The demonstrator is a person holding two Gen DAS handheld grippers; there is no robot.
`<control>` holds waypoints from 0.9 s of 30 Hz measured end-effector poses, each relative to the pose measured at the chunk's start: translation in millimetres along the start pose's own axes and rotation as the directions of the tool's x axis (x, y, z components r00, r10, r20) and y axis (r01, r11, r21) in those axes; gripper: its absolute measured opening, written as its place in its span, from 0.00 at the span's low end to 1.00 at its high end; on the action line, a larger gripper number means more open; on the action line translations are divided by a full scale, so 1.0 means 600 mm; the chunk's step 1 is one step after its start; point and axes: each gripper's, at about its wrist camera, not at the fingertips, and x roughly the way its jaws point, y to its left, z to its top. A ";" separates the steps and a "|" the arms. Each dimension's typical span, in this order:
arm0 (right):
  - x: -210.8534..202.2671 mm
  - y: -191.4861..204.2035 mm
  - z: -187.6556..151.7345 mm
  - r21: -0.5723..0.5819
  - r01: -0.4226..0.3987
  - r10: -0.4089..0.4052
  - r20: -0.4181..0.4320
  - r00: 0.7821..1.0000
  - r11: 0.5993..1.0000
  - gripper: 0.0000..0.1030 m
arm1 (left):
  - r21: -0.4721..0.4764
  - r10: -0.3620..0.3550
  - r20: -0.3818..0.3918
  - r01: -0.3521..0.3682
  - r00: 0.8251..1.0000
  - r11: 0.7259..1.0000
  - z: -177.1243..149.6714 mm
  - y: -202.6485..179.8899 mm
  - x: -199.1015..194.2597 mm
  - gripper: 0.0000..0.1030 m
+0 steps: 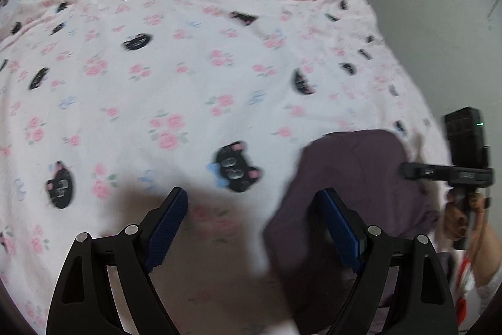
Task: Fold clothes
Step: 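Grasp the hood edge with both grippers side by side, then lift the hood with both grippers and fold it over the crossed sleeves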
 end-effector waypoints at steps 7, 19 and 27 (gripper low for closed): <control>-0.010 0.023 0.003 -0.026 0.008 -0.007 0.034 0.999 1.000 0.07 | 0.062 -0.054 -0.014 0.055 0.998 0.997 0.006 -0.043 -0.002 0.04; -0.099 0.116 -0.020 -0.163 0.008 0.008 0.093 0.996 0.987 0.04 | 0.121 -0.085 0.076 0.075 0.993 0.990 -0.003 -0.072 -0.093 0.01; -0.165 0.191 -0.082 -0.294 0.007 0.021 0.091 0.996 0.956 0.04 | 0.169 -0.137 0.120 0.115 0.983 0.979 -0.037 -0.104 -0.184 0.01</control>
